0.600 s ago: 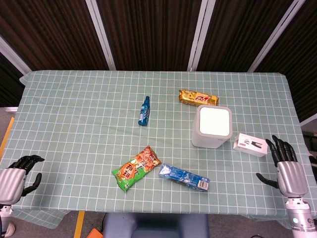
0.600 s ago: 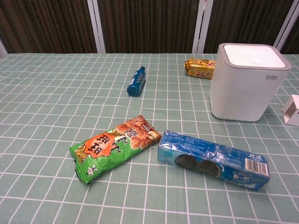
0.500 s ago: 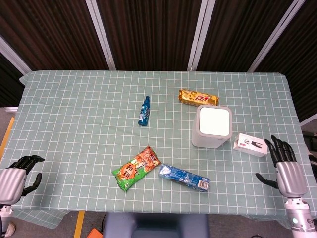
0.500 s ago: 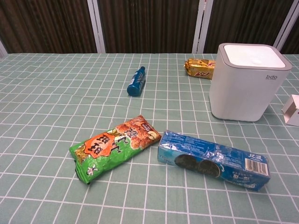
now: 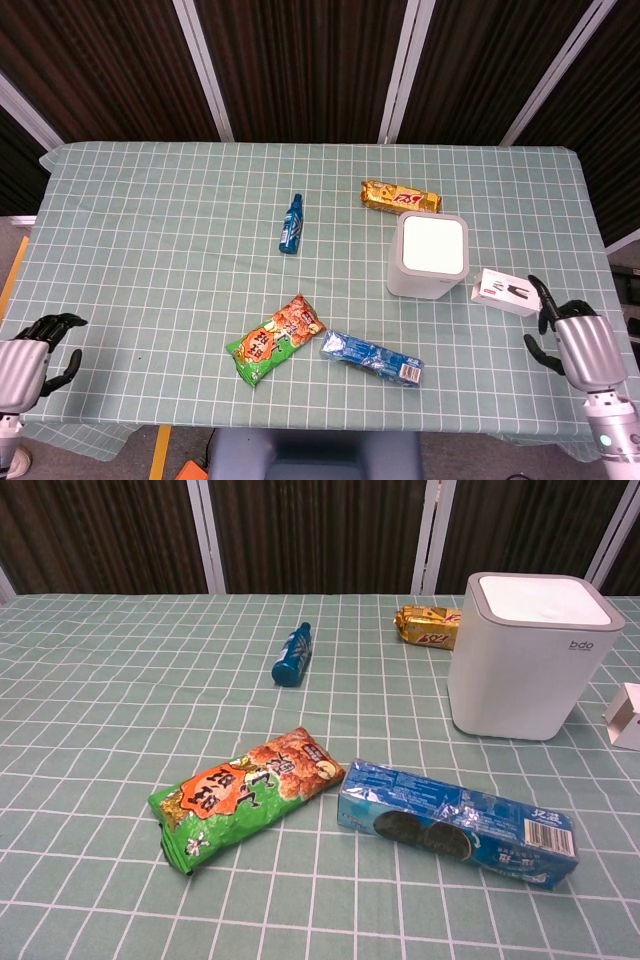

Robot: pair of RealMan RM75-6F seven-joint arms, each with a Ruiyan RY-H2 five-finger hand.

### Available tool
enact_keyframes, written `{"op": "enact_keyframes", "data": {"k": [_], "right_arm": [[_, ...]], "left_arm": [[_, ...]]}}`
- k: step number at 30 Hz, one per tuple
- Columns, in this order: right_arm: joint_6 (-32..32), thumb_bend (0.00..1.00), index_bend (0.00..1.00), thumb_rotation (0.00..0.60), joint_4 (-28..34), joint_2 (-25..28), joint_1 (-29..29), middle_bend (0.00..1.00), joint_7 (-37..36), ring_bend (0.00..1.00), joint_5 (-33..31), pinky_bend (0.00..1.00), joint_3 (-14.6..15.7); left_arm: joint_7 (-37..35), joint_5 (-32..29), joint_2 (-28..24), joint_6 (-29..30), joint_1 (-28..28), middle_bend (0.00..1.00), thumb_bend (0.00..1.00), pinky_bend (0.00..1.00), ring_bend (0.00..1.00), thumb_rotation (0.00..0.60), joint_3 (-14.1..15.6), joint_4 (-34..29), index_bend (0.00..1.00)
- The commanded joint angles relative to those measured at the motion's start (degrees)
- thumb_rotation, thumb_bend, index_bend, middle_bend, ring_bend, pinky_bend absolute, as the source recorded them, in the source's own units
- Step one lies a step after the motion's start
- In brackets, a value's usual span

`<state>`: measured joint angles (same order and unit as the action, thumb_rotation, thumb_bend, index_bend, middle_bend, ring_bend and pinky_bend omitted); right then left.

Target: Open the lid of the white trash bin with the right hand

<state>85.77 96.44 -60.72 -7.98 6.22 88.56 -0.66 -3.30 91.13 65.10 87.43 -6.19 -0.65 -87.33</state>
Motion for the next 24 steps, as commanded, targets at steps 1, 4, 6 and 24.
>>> {"op": "enact_keyframes", "data": {"k": [1, 4, 6, 24], "right_arm": [[-7.98, 0.47, 0.08, 0.6, 8.36, 8.84, -2.9, 0.76, 4.27, 0.75, -1.29, 0.63, 1.09], [-11.53, 0.47, 0.08, 0.6, 10.93, 10.79, -4.62, 0.77, 7.7, 0.76, -3.0, 0.67, 0.66], [-13.01, 0.47, 0.07, 0.6, 11.84, 10.64, -5.78, 0.77, 9.79, 0.79, -4.12, 0.71, -0.15], [-30.36, 0.47, 0.04, 0.6, 16.67, 10.1, -17.88, 0.78, 14.25, 0.95, -17.04, 0.93, -5.1]], "left_arm": [[0.08, 0.32, -0.07, 0.61, 0.23, 0.29, 0.47, 0.46, 0.26, 0.6, 0.0, -0.09, 0.32], [0.23, 0.48, -0.06, 0.83, 0.33, 0.29, 0.47, 0.46, 0.26, 0.6, 0.04, -0.24, 0.32], [0.51, 0.52, -0.06, 0.59, 0.27, 0.29, 0.47, 0.46, 0.26, 0.6, 0.13, -0.36, 0.32], [0.66, 0.82, -0.04, 0.36, 0.15, 0.29, 0.47, 0.46, 0.26, 0.6, 0.26, -0.4, 0.32]]}}
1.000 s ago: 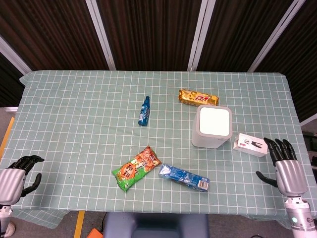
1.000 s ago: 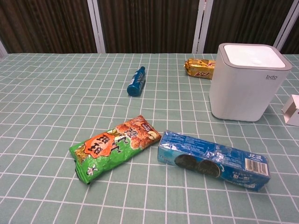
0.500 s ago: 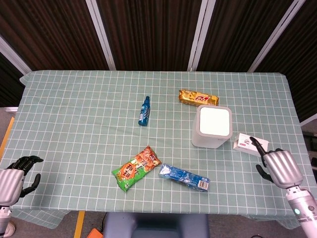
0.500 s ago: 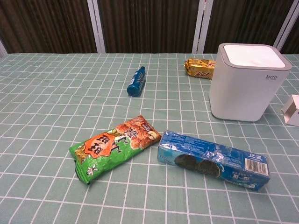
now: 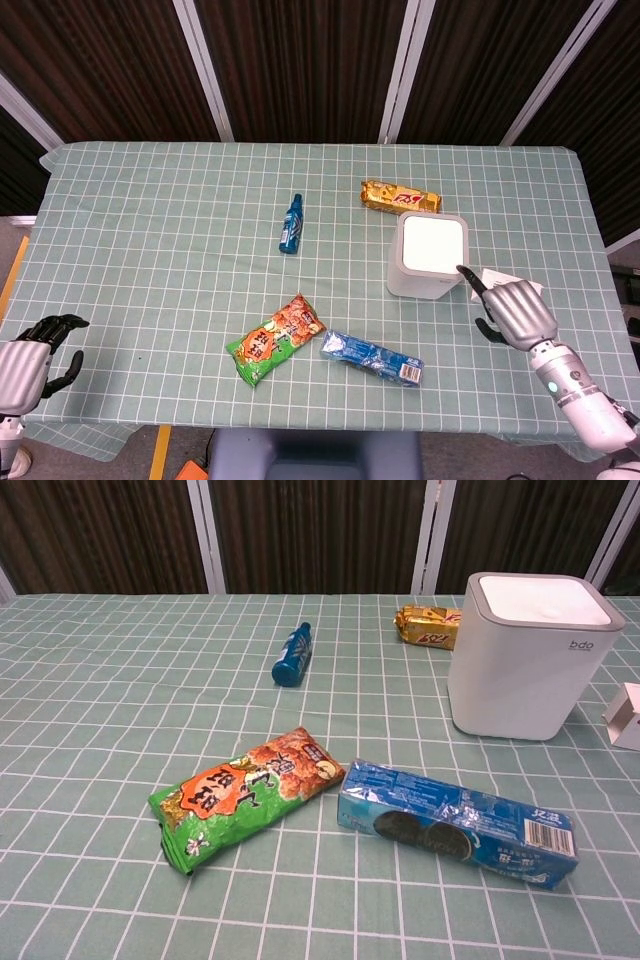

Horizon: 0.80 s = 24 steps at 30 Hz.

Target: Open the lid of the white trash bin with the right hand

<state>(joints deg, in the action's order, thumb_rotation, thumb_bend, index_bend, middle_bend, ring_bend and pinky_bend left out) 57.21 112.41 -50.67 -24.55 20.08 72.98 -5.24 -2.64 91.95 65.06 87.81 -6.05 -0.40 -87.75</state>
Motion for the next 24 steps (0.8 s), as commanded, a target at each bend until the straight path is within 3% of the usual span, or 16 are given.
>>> {"op": "enact_keyframes", "data": {"k": [1, 24], "right_arm": [[-2.48, 0.47, 0.04, 0.6, 0.91, 0.14, -1.79, 0.78, 0.4, 0.95, -2.0, 0.93, -0.59], [-11.78, 0.47, 0.03, 0.6, -0.9, -1.61, -11.8, 0.78, 1.14, 0.95, -16.23, 0.93, -1.46]], "left_arm": [[0.0, -0.03, 0.0, -0.08, -0.01, 0.29, 0.47, 0.46, 0.26, 0.6, 0.02, 0.02, 0.32], [-0.05, 0.27, -0.09, 0.12, 0.05, 0.29, 0.47, 0.46, 0.26, 0.6, 0.11, -0.07, 0.32]]}}
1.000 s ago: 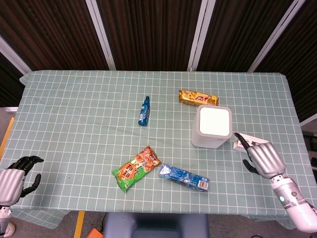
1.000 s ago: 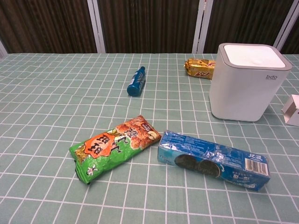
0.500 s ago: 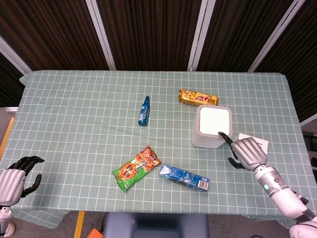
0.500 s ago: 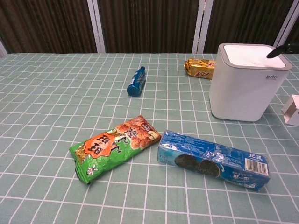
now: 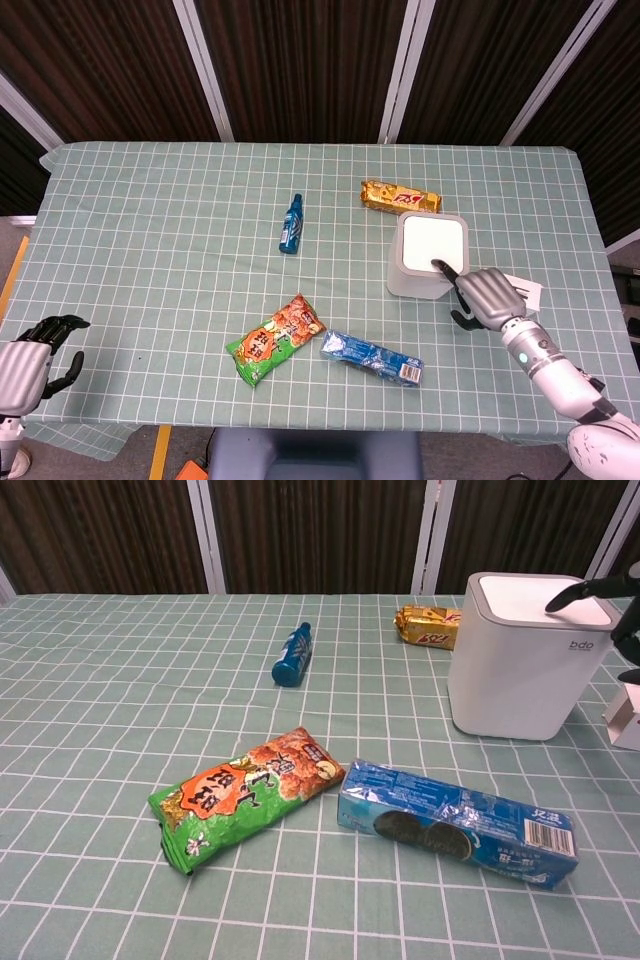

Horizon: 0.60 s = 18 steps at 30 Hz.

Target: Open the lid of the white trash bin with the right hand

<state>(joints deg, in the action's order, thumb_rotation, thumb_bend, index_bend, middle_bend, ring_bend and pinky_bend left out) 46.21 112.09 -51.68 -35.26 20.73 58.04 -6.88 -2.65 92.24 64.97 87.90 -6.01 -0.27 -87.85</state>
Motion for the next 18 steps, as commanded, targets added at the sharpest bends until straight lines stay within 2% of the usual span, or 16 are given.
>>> {"op": "enact_keyframes", "data": {"k": [1, 11, 18], "right_arm": [[-0.88, 0.47, 0.03, 0.6, -0.7, -0.77, -1.39, 0.78, 0.65, 0.95, -1.72, 0.93, 0.27], [-0.35, 0.47, 0.03, 0.6, -1.36, -2.25, -3.06, 0.78, 1.55, 0.95, -3.48, 0.93, 1.72], [1.89, 0.47, 0.02, 0.6, -1.06, -2.24, -2.47, 0.78, 0.11, 0.95, -2.19, 0.93, 2.04]], "left_arm": [[-0.06, -0.02, 0.01, 0.07, 0.03, 0.29, 0.47, 0.46, 0.26, 0.6, -0.03, 0.04, 0.32], [-0.36, 0.08, -0.07, 0.35, 0.13, 0.29, 0.47, 0.46, 0.26, 0.6, -0.06, 0.09, 0.32], [-0.38, 0.02, -0.07, 0.25, 0.12, 0.29, 0.47, 0.46, 0.26, 0.6, -0.05, 0.11, 0.32]]}}
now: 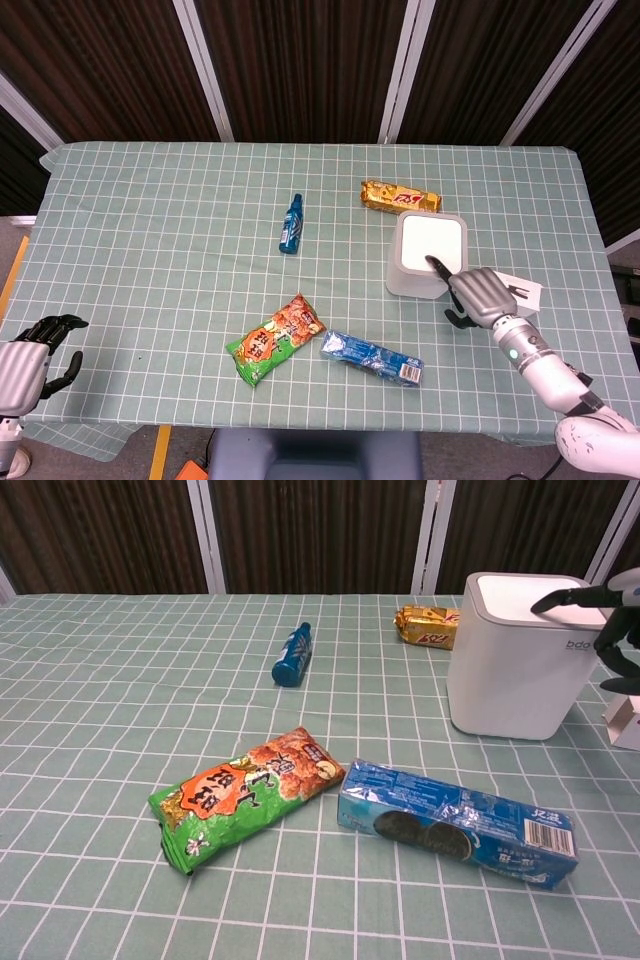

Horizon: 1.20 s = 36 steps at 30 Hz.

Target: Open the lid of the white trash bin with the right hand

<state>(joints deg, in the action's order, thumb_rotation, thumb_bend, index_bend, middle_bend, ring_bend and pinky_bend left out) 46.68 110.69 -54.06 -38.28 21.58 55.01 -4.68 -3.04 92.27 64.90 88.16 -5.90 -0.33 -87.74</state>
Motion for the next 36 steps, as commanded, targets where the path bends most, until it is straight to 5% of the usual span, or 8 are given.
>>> {"op": "enact_keyframes", "data": {"k": [1, 9, 13, 16, 20, 26, 30, 36], "right_arm": [[2.63, 0.47, 0.02, 0.6, 0.56, 0.14, 1.05, 0.78, -1.13, 0.95, 1.47, 0.93, -0.3], [20.73, 0.47, 0.0, 0.6, 1.91, -1.79, 10.04, 0.78, -6.7, 0.94, 14.11, 0.91, -0.79], [24.09, 0.47, 0.0, 0.6, 1.49, -2.52, 11.81, 0.78, -7.45, 0.92, 16.55, 0.9, -0.57], [31.77, 0.45, 0.0, 0.6, 0.16, -4.02, 16.1, 0.69, -9.19, 0.8, 21.28, 0.84, 0.12], [39.89, 0.29, 0.0, 0.6, -5.58, -6.93, 22.8, 0.41, -10.12, 0.44, 24.37, 0.77, 2.99], [42.46, 0.16, 0.0, 0.6, -14.28, -12.55, 27.14, 0.09, -16.24, 0.05, 24.52, 0.33, 3.83], [43.0, 0.13, 0.0, 0.6, -19.38, -15.6, 28.27, 0.0, -21.25, 0.0, 26.89, 0.25, 3.99], [42.27, 0.12, 0.0, 0.6, -23.13, -17.28, 28.77, 0.0, -22.8, 0.0, 29.27, 0.21, 4.33]], "left_arm": [[0.03, 0.01, 0.01, 0.0, 0.01, 0.29, 0.47, 0.46, 0.26, 0.6, 0.01, -0.02, 0.32], [0.31, 0.23, 0.09, -0.07, -0.05, 0.29, 0.47, 0.46, 0.26, 0.6, 0.11, -0.04, 0.32], [0.38, 0.25, 0.09, -0.08, -0.05, 0.29, 0.47, 0.46, 0.26, 0.6, 0.12, -0.09, 0.32], [0.39, 0.23, 0.06, -0.05, -0.03, 0.29, 0.47, 0.46, 0.26, 0.6, 0.12, -0.15, 0.32], [0.33, 0.18, 0.11, -0.23, -0.1, 0.29, 0.47, 0.46, 0.26, 0.6, 0.12, -0.06, 0.32], [0.38, 0.38, 0.27, -0.47, -0.24, 0.29, 0.47, 0.46, 0.26, 0.6, 0.25, 0.04, 0.32], [1.0, 0.78, 0.51, -0.83, -0.54, 0.29, 0.47, 0.46, 0.26, 0.6, 0.37, 0.07, 0.32], [1.34, 0.34, 0.96, -1.55, -0.98, 0.29, 0.47, 0.46, 0.26, 0.6, 0.14, 0.55, 0.32]]}}
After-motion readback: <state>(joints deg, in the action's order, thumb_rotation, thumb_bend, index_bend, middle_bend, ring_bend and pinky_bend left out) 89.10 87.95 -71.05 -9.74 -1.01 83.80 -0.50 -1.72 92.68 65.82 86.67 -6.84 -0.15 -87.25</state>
